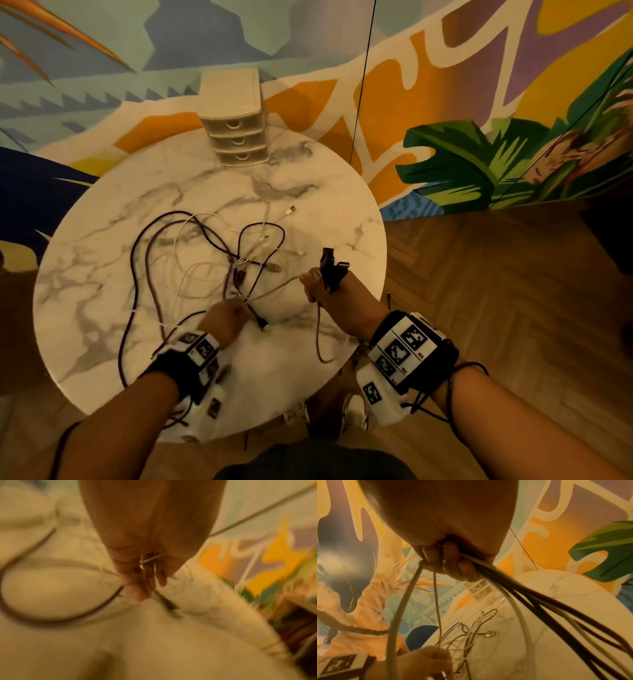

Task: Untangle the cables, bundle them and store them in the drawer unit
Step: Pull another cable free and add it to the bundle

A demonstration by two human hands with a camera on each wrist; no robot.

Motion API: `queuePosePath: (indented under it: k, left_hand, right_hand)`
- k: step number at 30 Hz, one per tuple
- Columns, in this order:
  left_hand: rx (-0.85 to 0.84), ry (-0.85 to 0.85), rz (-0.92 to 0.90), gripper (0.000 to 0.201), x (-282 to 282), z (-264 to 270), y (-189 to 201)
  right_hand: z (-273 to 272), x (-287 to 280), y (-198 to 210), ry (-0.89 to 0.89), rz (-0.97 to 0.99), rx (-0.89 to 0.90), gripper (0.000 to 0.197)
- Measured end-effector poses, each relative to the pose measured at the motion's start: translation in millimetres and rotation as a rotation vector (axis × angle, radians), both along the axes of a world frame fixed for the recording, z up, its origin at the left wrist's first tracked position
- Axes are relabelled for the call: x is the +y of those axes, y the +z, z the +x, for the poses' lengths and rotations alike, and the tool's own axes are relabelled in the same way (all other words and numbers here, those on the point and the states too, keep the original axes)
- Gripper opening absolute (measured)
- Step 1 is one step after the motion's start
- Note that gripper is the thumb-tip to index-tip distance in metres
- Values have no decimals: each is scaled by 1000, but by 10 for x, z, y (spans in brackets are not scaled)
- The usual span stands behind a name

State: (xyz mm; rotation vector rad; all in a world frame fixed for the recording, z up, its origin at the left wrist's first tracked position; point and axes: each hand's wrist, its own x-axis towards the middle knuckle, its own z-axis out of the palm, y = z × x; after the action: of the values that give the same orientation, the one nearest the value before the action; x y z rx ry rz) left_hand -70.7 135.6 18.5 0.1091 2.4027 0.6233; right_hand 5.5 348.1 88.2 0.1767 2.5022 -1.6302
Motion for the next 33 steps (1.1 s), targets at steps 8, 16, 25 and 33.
queuePosePath:
  k: [8,16,25,33]
  left_hand:
    - [157,70,-217,31,-695,-470,-202]
    - [-52,-44,247,47,-103,-550,723]
    - [549,3,229,54,179,-438,1097]
    - [614,-350,-168,44,660,47,1209]
  right_hand:
    - [19,288,-1,-132,-8,49,42]
    - [-103,522,-134,-235,100,-40,39]
    - [-145,591,-65,-443,37,23,15]
    - [-61,144,279,-248,-164,20,53]
